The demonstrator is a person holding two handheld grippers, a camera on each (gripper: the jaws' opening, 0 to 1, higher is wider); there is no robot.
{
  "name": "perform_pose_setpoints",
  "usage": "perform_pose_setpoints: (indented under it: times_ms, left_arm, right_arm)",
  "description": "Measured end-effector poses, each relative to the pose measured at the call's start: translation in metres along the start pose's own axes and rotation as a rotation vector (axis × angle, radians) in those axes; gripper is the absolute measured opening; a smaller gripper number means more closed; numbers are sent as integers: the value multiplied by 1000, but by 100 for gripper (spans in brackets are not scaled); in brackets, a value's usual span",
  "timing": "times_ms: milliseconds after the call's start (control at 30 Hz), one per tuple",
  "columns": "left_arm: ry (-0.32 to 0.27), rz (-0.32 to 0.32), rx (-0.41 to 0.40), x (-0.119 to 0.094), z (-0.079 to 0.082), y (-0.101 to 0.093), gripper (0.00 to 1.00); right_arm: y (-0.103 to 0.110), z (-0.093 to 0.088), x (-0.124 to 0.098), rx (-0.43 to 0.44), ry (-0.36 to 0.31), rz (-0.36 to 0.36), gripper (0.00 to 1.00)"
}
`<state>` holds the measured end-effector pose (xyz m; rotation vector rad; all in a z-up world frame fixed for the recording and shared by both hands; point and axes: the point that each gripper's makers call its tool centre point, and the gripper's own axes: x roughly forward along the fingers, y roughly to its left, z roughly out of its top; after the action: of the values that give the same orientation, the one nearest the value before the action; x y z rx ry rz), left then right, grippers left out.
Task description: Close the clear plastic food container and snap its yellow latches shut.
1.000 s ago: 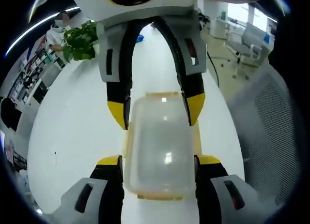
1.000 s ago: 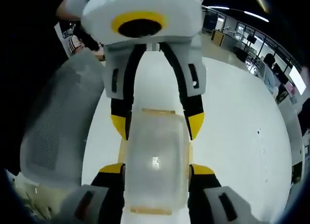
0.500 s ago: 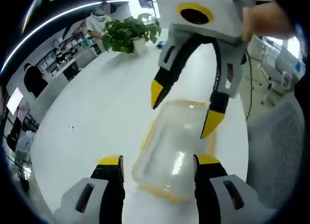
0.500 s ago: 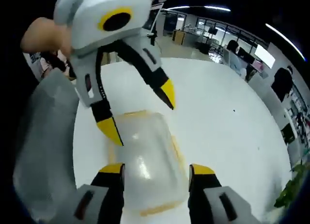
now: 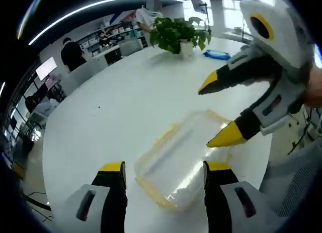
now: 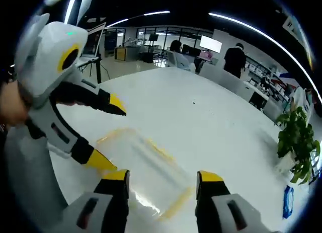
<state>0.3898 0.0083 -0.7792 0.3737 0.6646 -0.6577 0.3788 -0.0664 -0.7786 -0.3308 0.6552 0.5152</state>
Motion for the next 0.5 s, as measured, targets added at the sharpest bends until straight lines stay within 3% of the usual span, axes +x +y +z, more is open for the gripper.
perform_pose_setpoints:
  times_ms: [33,133,367,500]
  left_arm:
    - [-4,0,-21,-1,0,0,61]
    - [-4,33,17,-5,1,6,60]
    - [-9,13,-45,0,-1,4,62]
    - [-16,8,-47,1,-3,4,64]
  right_arm:
    - [4,-1,0,6,-1,8,52]
    - [5,-2,-1,11,-2,-2,52]
    - [2,1,-3,27,-21,-1,52]
    - [-3,-2,-3,93,-45,11,53]
